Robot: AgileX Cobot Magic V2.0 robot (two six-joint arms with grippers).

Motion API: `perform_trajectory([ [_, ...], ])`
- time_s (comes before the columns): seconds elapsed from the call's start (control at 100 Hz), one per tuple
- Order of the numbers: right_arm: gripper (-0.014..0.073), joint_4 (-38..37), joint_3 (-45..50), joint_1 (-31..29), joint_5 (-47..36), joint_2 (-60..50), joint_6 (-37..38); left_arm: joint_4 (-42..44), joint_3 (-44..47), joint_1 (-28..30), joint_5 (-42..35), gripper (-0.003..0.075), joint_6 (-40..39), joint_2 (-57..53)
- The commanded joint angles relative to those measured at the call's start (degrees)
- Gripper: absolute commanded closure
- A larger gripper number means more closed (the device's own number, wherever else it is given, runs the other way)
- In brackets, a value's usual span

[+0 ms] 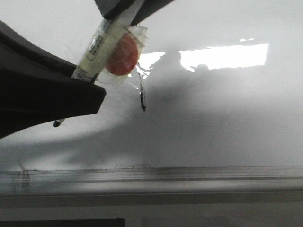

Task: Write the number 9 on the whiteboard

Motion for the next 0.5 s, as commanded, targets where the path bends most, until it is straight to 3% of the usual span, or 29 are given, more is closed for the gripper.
perform_trajectory([
  [0.0, 0.0439, 0.14, -2.02, -0.04, -2.83, -0.99, -0.47, -2.16, -1.77, -0.13, -4.76, 0.0741, -1.73, -0.44],
  [0.09, 0.0225, 0.14, -2.02, -0.04, -4.08, -0.99, -0.47, -2.65, -1.77, -0.13, -4.76, 0.0741, -1.95, -0.67],
  [0.16, 0.0148, 0.14, -2.02, -0.14, -5.68, -0.99, -0.47, -4.87, -1.77, -0.13, -4.87, 0.0741, -1.95, -0.80],
  [0.49, 0.0212, 0.03, -2.02, -0.15, -8.23, -1.42, -0.47, -32.52, -1.77, 2.79, -4.76, 0.0741, -1.97, -4.01],
])
